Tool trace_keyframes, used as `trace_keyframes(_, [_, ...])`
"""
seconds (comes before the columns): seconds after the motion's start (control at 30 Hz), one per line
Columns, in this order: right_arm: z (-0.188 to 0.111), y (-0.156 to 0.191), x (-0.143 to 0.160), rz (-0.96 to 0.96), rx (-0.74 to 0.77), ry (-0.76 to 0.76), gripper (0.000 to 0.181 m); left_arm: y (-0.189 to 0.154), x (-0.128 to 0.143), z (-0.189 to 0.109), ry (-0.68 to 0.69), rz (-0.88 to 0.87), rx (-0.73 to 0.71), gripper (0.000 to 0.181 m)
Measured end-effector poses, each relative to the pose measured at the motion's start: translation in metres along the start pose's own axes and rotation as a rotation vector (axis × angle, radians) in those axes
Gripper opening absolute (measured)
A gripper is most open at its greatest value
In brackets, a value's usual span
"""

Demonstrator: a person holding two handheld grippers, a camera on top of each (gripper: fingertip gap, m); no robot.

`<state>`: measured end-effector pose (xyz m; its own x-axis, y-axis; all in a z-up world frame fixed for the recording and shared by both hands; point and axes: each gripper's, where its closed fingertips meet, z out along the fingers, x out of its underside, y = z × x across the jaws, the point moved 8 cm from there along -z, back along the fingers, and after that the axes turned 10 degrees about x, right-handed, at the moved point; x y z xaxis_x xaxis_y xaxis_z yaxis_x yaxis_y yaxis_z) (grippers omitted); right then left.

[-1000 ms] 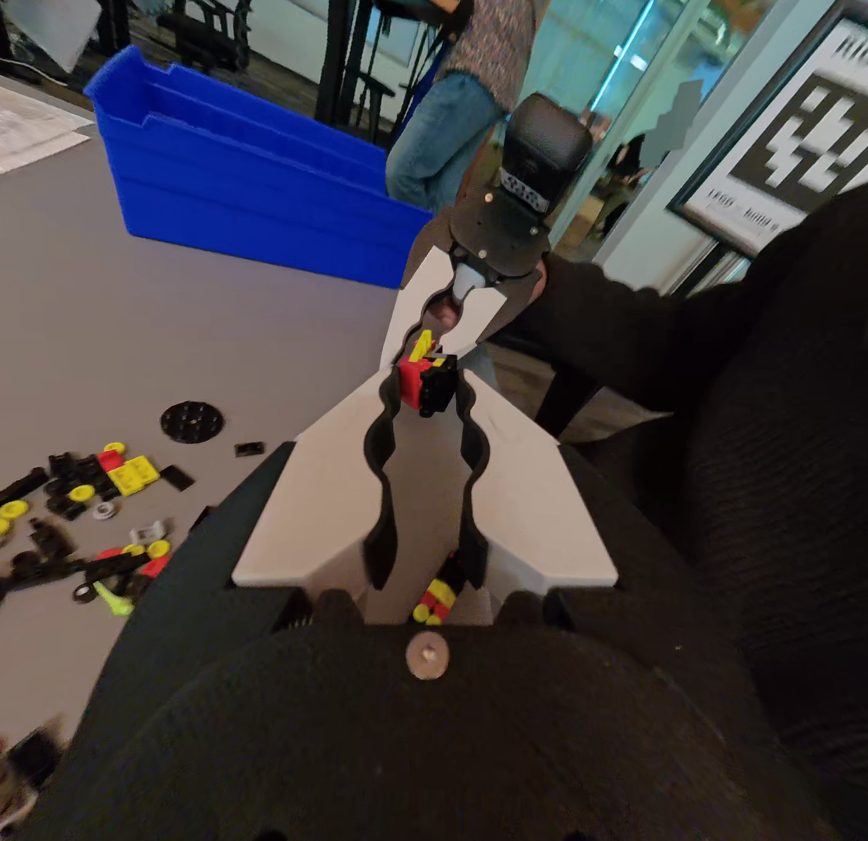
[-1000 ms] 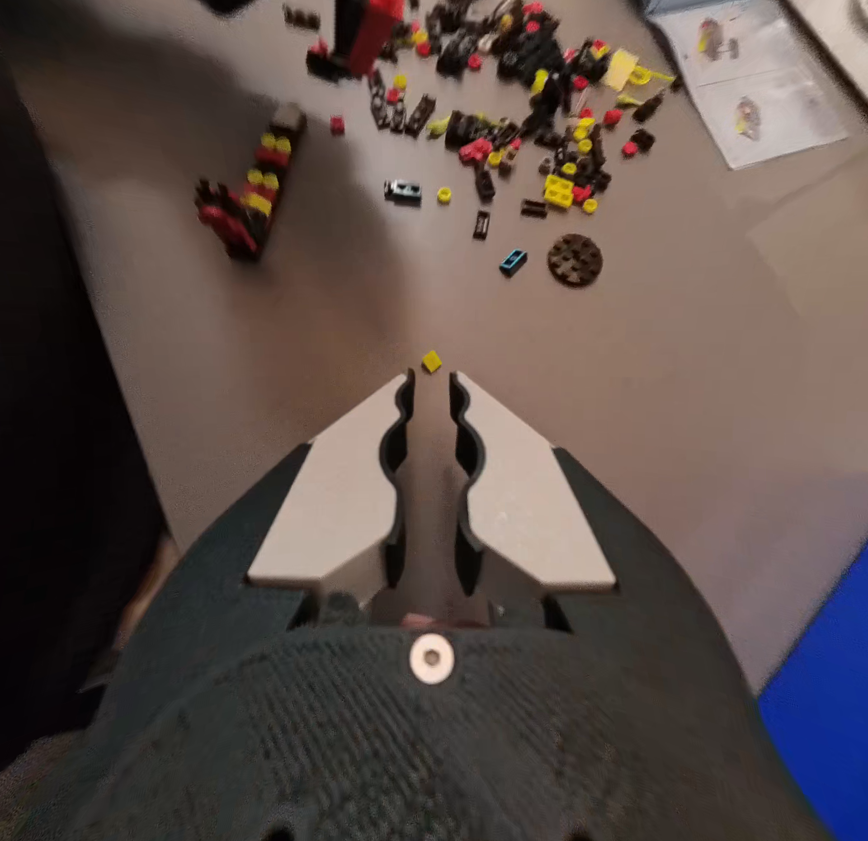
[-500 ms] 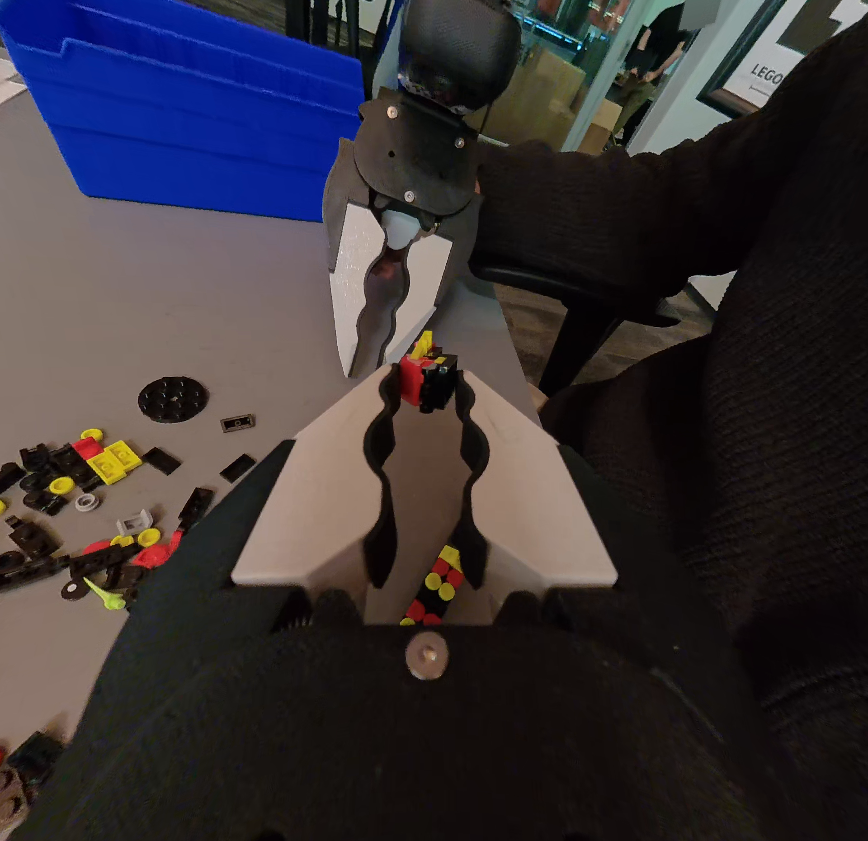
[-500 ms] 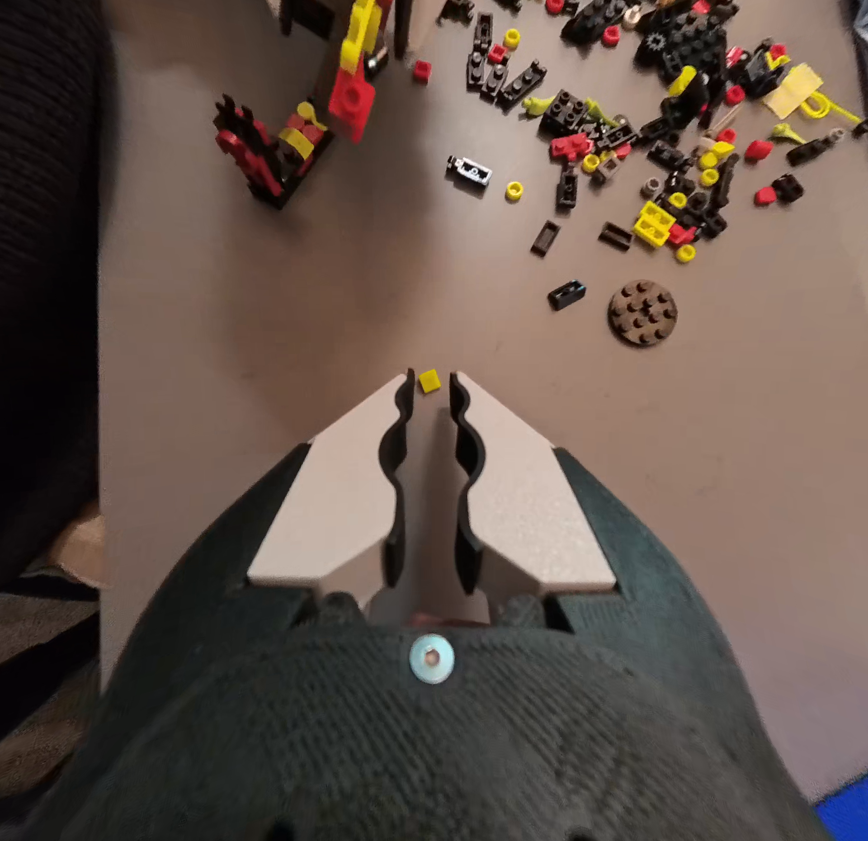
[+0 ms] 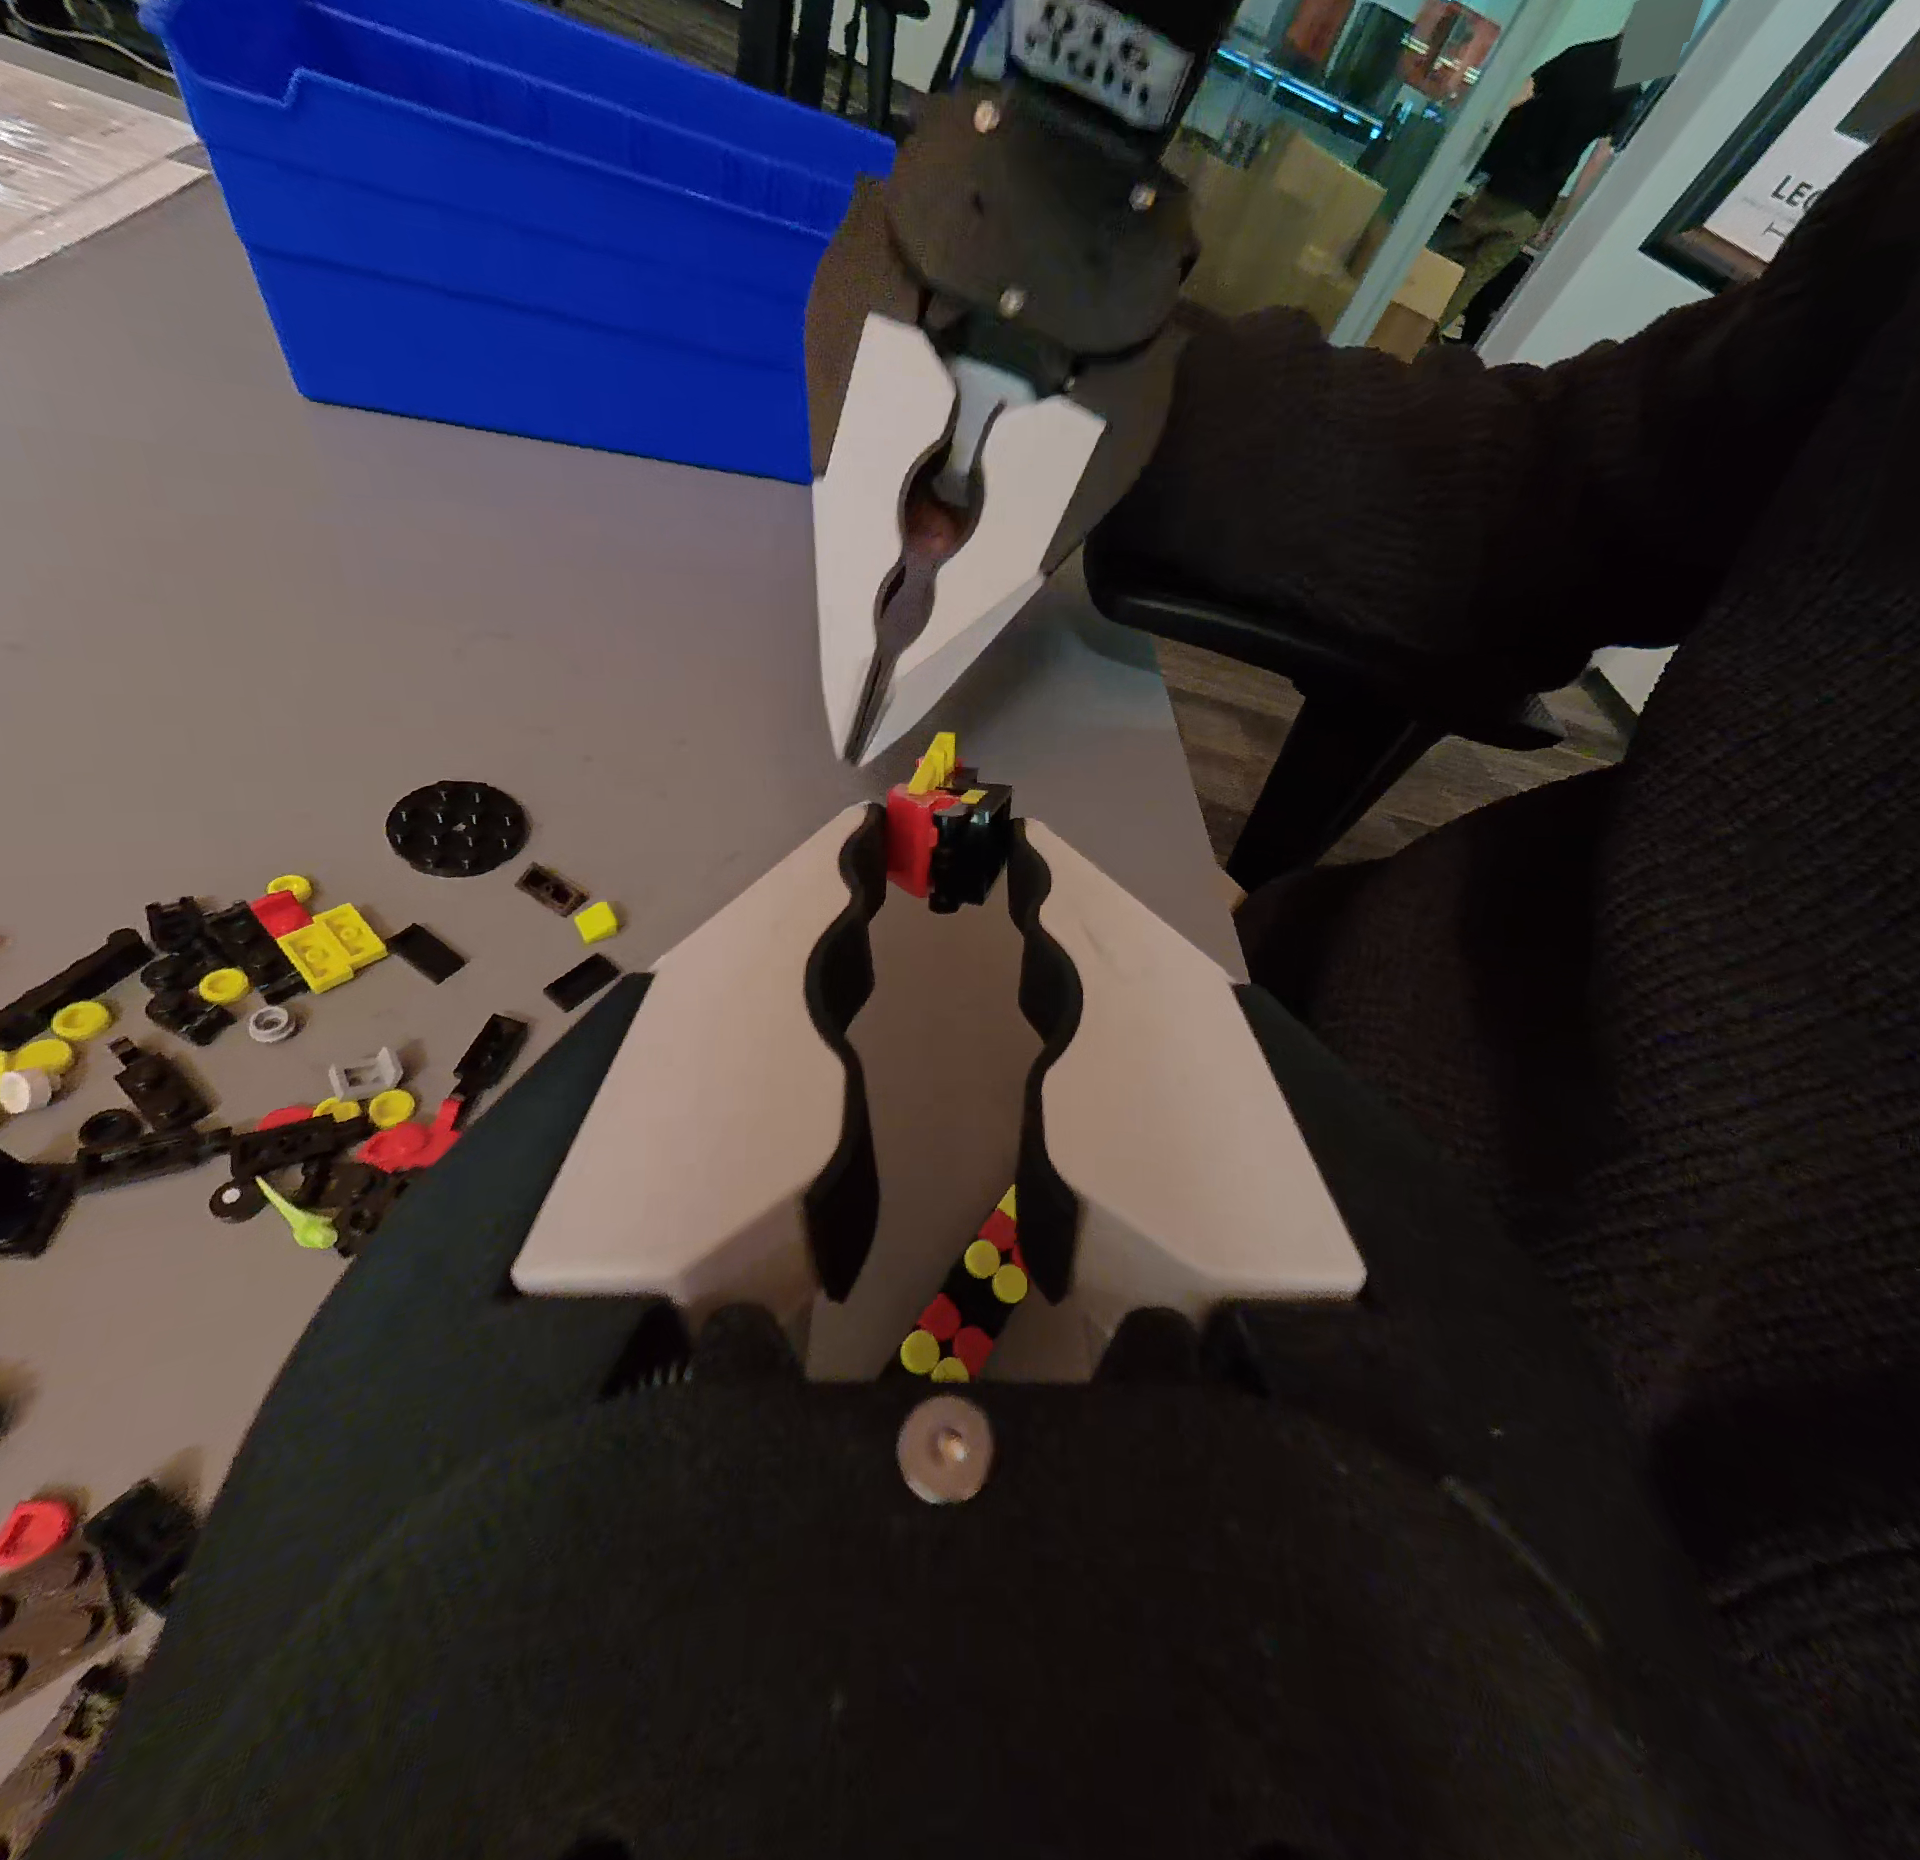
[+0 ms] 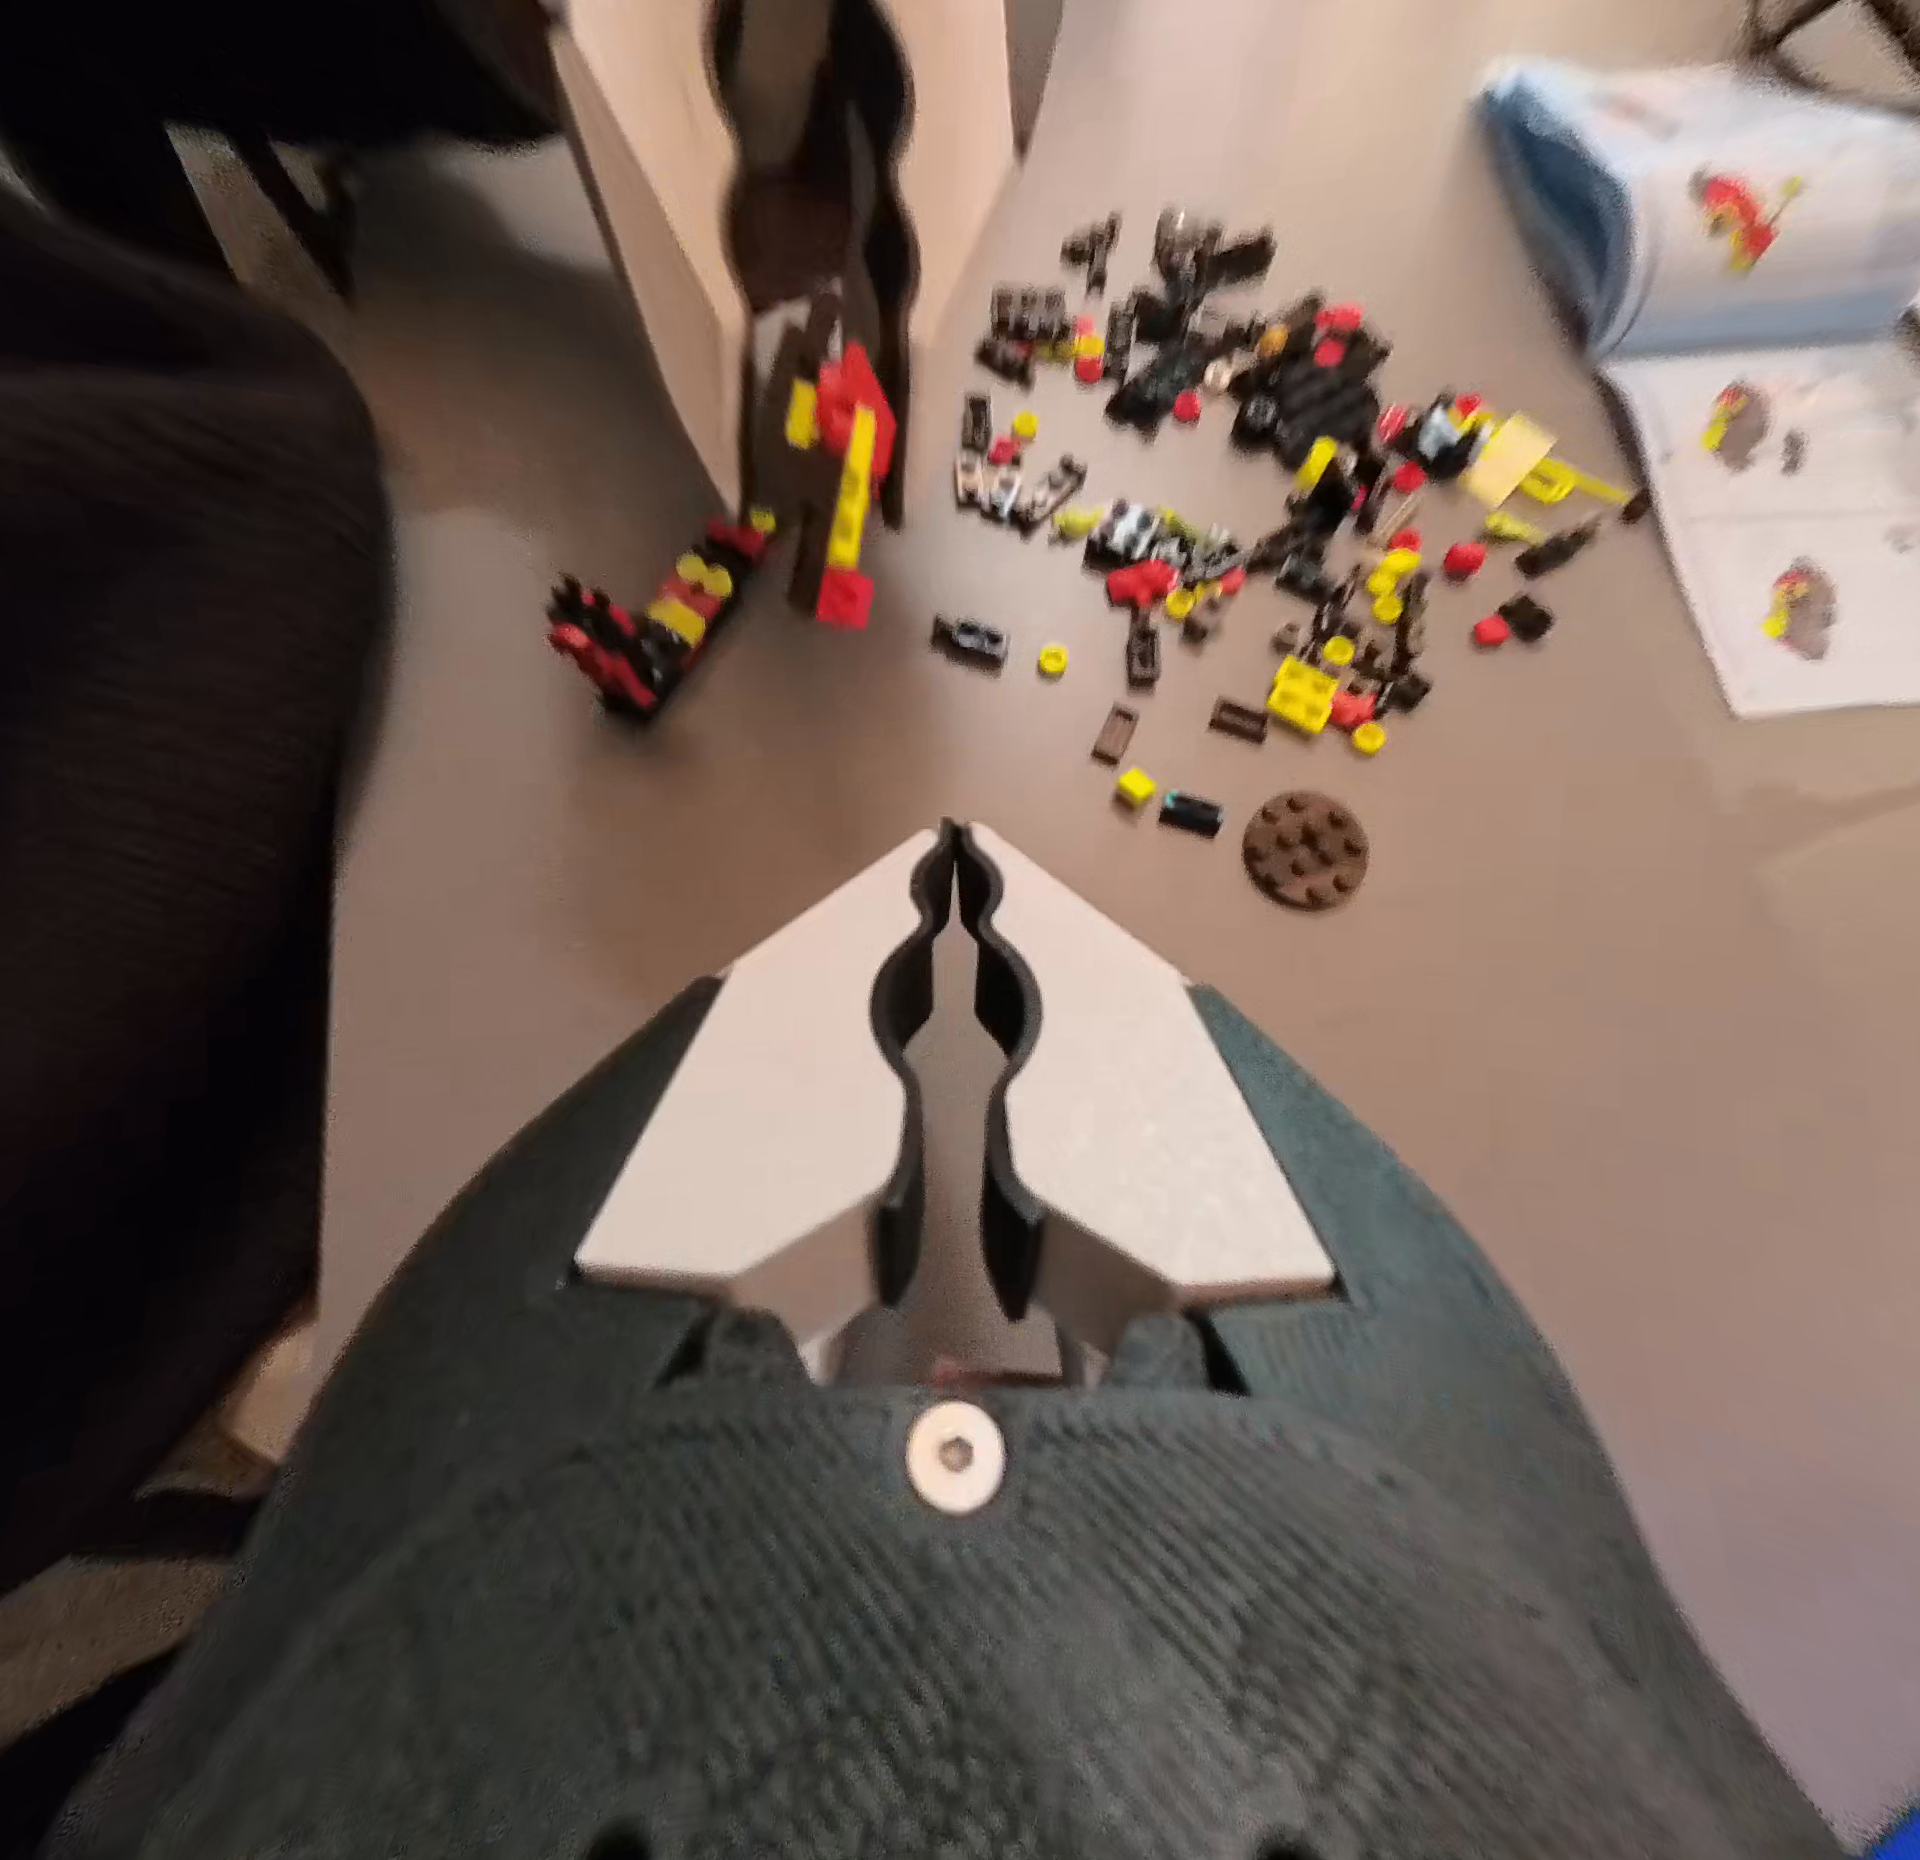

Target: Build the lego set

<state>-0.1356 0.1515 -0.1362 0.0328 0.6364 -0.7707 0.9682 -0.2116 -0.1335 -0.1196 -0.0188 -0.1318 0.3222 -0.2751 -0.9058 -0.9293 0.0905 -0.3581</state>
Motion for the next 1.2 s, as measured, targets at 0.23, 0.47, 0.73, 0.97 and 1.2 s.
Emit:
trace_keyframes(0.23, [0.004, -0.016, 0.005, 0.106, 0.123, 0.016, 0.005, 0.004, 0.001, -0.005, 0.020, -0.022, -0.052, 0.020])
trace_keyframes(0.47, [0.035, -0.017, 0.002, 0.151, 0.137, 0.095, 0.012, 0.013, -0.001, -0.036, -0.040, -0.078, -0.155, 0.020])
trace_keyframes(0.73, [0.066, -0.018, -0.003, -0.002, 0.097, 0.148, 0.016, 0.022, 0.002, -0.049, -0.099, -0.132, -0.167, 0.020])
trace_keyframes(0.97, [0.067, -0.017, 0.001, 0.038, 0.044, 0.182, 0.022, 0.024, 0.002, -0.052, -0.119, -0.144, -0.178, 0.020])
trace_keyframes(1.2, [0.054, -0.012, 0.002, 0.072, 0.037, 0.153, 0.021, 0.024, 0.003, -0.051, -0.116, -0.145, -0.178, 0.020])
